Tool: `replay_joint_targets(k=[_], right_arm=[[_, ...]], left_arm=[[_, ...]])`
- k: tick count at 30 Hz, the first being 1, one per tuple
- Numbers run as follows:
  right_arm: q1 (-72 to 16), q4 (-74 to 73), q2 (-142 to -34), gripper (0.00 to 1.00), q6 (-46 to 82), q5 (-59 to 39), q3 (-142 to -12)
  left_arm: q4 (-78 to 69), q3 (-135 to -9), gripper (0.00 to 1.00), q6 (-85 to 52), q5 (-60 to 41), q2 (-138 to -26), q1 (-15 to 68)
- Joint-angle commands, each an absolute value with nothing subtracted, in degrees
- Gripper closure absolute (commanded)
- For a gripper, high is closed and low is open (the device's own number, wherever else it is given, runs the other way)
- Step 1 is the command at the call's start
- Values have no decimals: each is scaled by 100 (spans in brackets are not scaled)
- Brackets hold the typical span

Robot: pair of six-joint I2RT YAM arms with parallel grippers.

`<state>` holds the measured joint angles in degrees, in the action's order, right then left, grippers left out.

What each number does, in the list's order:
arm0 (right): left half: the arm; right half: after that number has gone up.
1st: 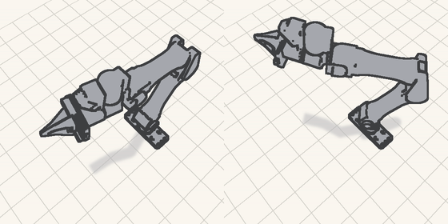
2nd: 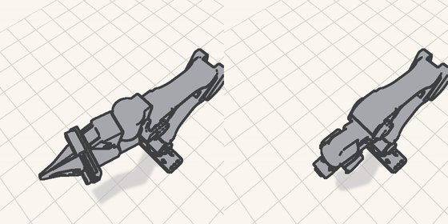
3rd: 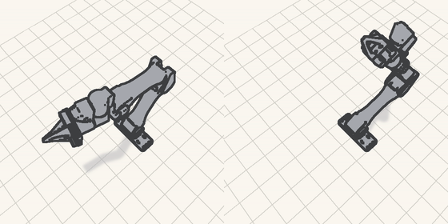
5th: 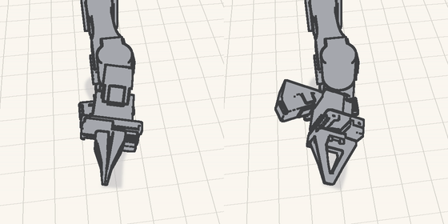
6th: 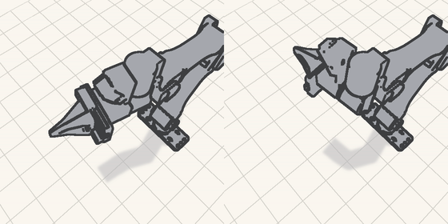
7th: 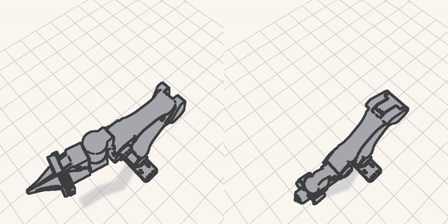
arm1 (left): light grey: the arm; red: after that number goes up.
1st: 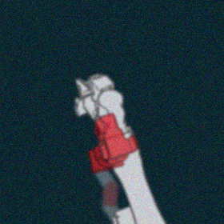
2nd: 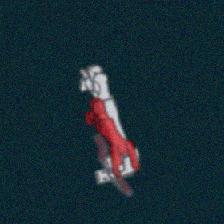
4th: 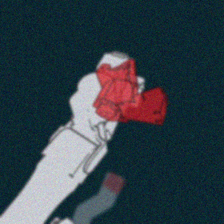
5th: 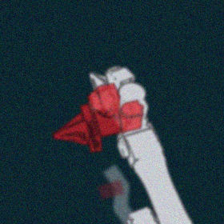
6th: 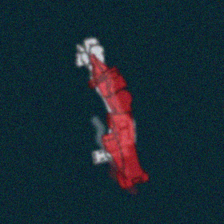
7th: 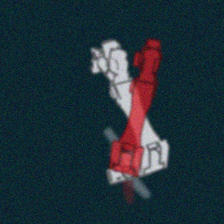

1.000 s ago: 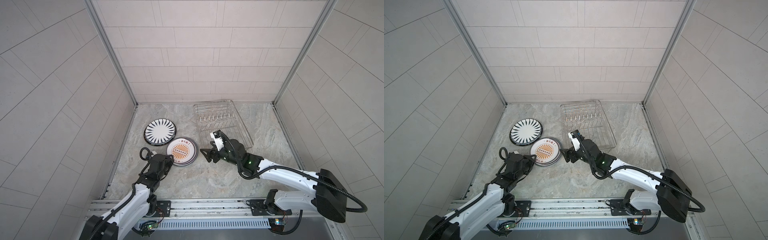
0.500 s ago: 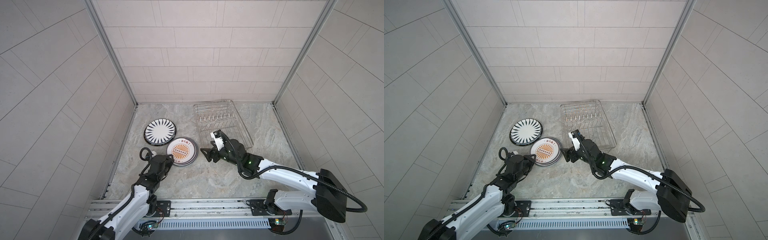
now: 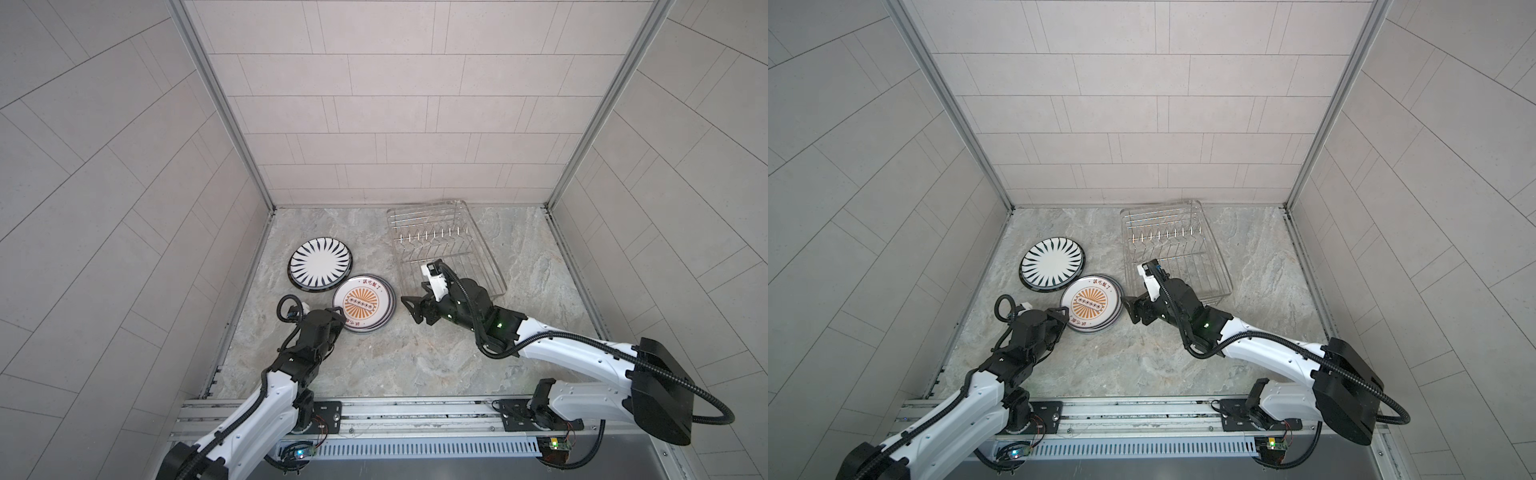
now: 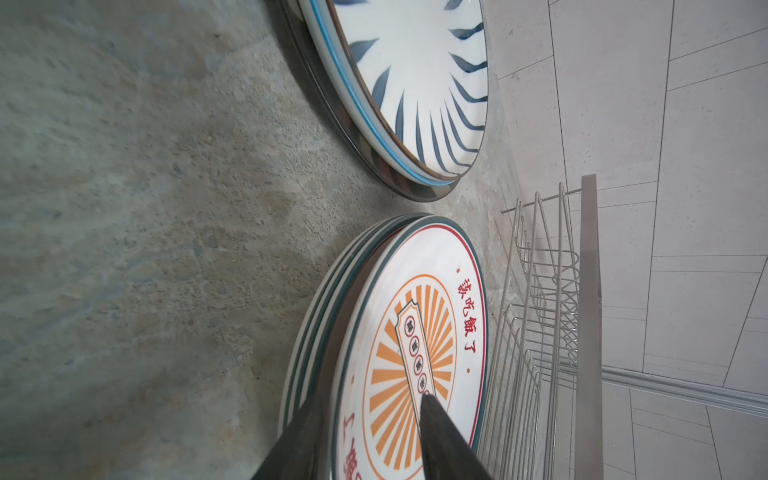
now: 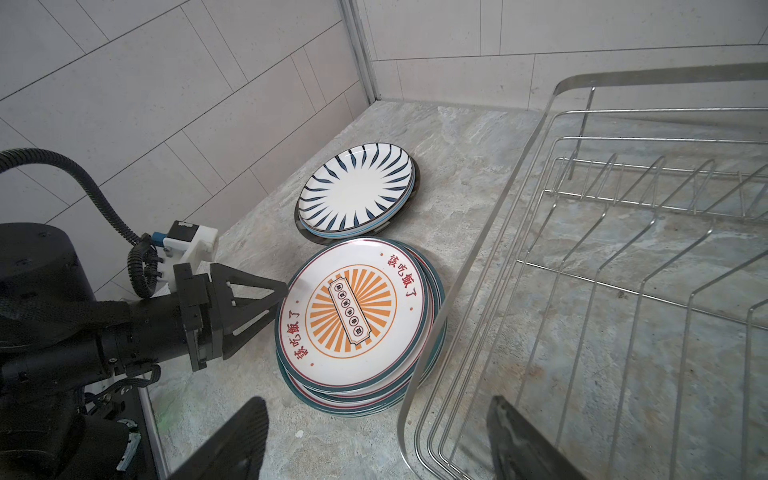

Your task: Unload the plates from the dish rack

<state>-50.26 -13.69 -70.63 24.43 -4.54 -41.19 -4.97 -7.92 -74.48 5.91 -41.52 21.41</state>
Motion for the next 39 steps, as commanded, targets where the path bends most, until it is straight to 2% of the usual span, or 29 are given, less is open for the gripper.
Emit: replay_joint_targets(k=[1, 12, 27, 29, 34, 39], right_arm=[[-5053, -1376, -6979, 16, 2461, -343, -4111], [-5054, -1380, -6908, 15, 2470, -321, -4061], [-5049, -1436, -6845, 16, 2470, -266, -3966], [-5047, -1430, -6742, 16, 2462, -232, -3907], [-5045, -1271, -6275, 16, 2358, 35, -3722], [-4990, -944, -5815, 15, 2229, 361, -3639]], left_arm=[[-513, -924, 56, -7348, 782, -4153, 2158], [-766, -914, 58, -7350, 699, -4391, 2154], [-826, -932, 67, -7317, 852, -4591, 2153], [-815, -915, 67, -7291, 1043, -4553, 2155], [-739, -854, 56, -7176, 1270, -4278, 2147], [-606, -862, 56, -6957, 1380, -3858, 2145]])
